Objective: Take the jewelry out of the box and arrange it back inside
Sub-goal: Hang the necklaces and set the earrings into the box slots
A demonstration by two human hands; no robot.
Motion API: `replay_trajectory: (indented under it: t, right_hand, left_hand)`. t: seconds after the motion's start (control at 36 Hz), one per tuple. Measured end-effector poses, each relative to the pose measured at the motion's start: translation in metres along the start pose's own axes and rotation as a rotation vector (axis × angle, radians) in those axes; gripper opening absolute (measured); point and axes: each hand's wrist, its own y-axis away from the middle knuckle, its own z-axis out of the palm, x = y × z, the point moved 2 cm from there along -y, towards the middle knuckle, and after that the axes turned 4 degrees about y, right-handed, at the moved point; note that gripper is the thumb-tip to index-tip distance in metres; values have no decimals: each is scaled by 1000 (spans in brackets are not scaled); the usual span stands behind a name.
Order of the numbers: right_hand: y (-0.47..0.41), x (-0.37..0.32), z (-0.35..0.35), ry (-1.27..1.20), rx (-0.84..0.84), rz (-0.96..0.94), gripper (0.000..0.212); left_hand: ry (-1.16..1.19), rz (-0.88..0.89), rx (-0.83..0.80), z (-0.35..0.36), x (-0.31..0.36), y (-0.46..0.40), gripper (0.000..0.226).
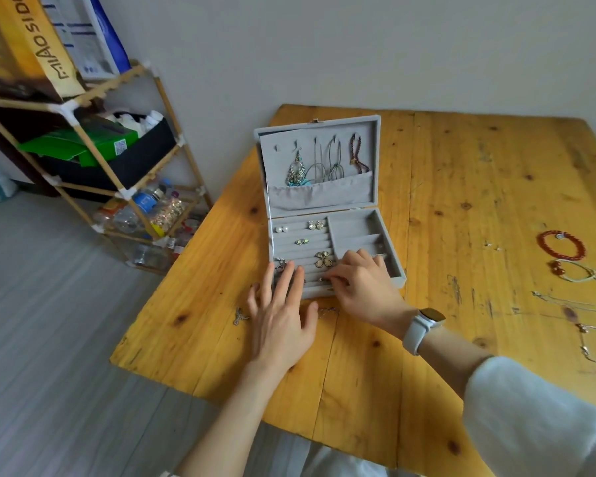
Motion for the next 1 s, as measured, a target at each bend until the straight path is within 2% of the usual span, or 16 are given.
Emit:
replay_trajectory:
  t: [0.17, 0.42, 0.58, 0.78, 0.89, 1.0]
  right_hand:
    - [13, 2, 1, 23, -13, -53, 52]
    - [33, 35, -36, -91, 112, 27, 26]
    - [57, 96, -75, -77, 169, 175, 26]
    - [95, 196, -113, 49, 271, 440, 22]
    - [113, 242, -122, 130, 173, 592, 23]
    - [124, 271, -121, 131, 52, 651, 28]
  left_hand:
    - [-19, 1, -15, 0, 0, 0, 57]
    - [51, 24, 69, -4, 13, -10, 52]
    - [137, 157, 91, 2, 83, -45, 45]
    - [308, 380, -88, 39, 192, -88, 34]
    - [316, 454, -263, 71, 243, -111, 34]
    - [294, 515, -402, 100, 286, -132, 40]
